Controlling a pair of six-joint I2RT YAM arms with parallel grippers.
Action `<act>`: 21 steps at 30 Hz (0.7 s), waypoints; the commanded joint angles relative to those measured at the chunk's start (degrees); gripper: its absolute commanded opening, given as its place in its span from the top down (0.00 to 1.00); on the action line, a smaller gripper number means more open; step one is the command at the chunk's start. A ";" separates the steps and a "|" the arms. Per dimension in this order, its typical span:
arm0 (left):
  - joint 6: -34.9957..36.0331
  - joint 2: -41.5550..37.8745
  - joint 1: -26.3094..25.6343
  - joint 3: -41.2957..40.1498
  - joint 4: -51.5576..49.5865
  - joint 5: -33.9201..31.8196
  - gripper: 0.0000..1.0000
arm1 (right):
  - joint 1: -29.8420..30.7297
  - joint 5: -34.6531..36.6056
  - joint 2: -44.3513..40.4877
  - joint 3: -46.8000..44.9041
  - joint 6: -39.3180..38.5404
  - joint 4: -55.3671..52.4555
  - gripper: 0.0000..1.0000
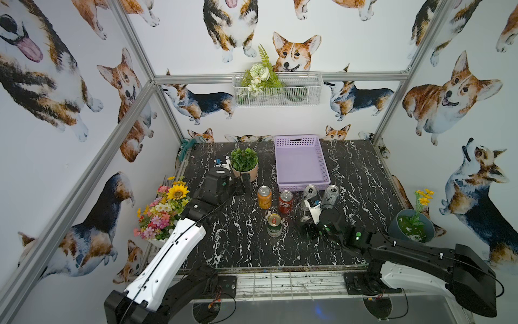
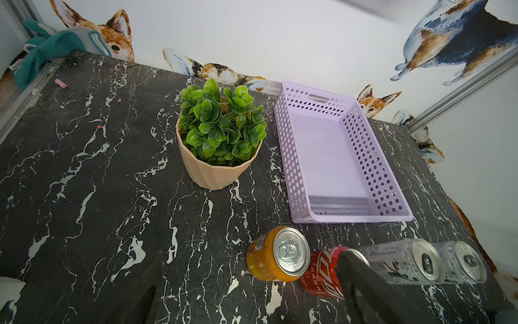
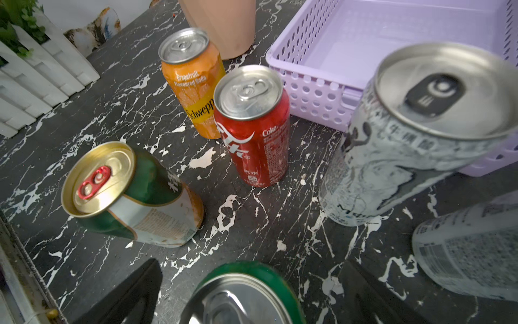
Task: Take out the drinks from the basket
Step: Place the drink at the center of the board, then reset both arms
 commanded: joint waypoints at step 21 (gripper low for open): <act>7.27 10.65 3.32 5.80 9.81 -11.02 0.00 | -19.66 14.52 -1.41 21.25 -2.44 5.50 0.00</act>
